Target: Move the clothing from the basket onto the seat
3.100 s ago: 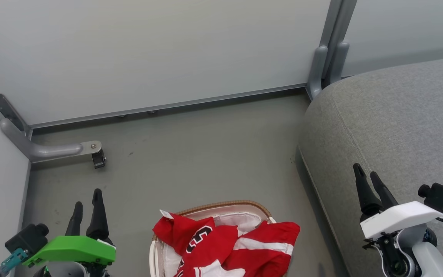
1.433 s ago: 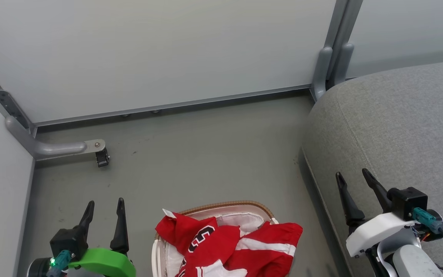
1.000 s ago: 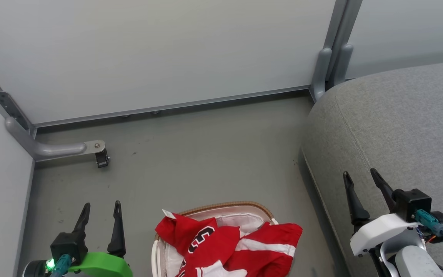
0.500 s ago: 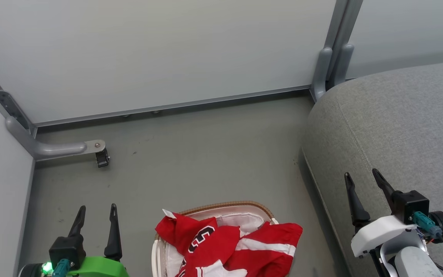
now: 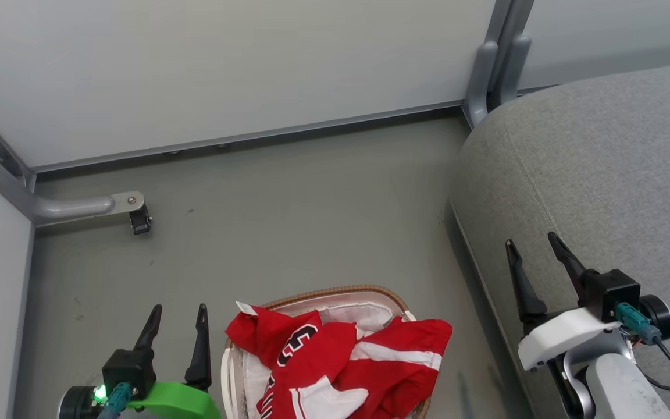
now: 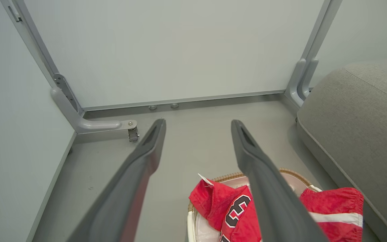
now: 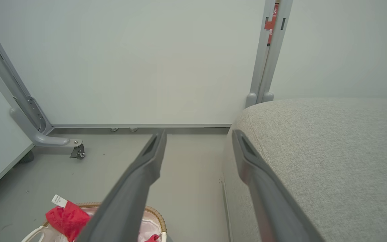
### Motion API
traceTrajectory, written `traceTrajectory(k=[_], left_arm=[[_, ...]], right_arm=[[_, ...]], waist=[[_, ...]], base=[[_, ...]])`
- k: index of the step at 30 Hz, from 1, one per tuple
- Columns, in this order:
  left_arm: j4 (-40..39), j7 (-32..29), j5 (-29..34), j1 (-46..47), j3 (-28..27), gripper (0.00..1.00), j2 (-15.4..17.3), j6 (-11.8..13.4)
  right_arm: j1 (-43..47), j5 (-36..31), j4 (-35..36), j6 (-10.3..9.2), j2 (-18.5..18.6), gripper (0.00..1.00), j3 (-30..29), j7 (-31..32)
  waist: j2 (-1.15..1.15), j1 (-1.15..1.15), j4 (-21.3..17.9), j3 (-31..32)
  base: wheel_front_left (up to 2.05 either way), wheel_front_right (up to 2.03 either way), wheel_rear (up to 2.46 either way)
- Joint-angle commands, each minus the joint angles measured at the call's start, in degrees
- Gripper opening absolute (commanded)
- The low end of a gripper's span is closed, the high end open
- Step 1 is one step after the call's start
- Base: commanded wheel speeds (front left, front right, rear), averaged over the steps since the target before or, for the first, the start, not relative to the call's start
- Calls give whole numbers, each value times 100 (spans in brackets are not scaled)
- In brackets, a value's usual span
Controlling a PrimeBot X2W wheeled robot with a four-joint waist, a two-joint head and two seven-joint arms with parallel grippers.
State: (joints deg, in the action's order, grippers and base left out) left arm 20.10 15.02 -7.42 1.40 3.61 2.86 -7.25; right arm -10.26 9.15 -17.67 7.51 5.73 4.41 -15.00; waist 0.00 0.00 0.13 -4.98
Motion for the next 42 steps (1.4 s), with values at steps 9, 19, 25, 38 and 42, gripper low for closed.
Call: traceTrajectory(k=[9,19,25,38,42], left_arm=[[188,21,4,518,436,100,13,-23],[487,22,4,1008,747,100,12,-18],[675,21,54,1301,860,100,14,11],[1568,14,168,1953,1125,100,15,38],[1869,14,168,2213,1229,100,15,76]], right_arm=[[-444,233,484,-5,61,100,57,-26],[-859,330,838,-5,-4,100,79,-26],[-1096,369,1028,-5,-40,100,91,-26],[-1451,313,1181,-5,-52,100,229,-26],[-1592,297,1205,-5,-10,100,289,-26]], waist=[[0,0,-233,-858],[0,0,-396,-1694],[0,0,-498,-2166],[0,0,-636,-2983],[0,0,-661,-3245]], base=[[0,0,0],[0,0,0],[0,0,0],[0,0,0],[0,0,0]])
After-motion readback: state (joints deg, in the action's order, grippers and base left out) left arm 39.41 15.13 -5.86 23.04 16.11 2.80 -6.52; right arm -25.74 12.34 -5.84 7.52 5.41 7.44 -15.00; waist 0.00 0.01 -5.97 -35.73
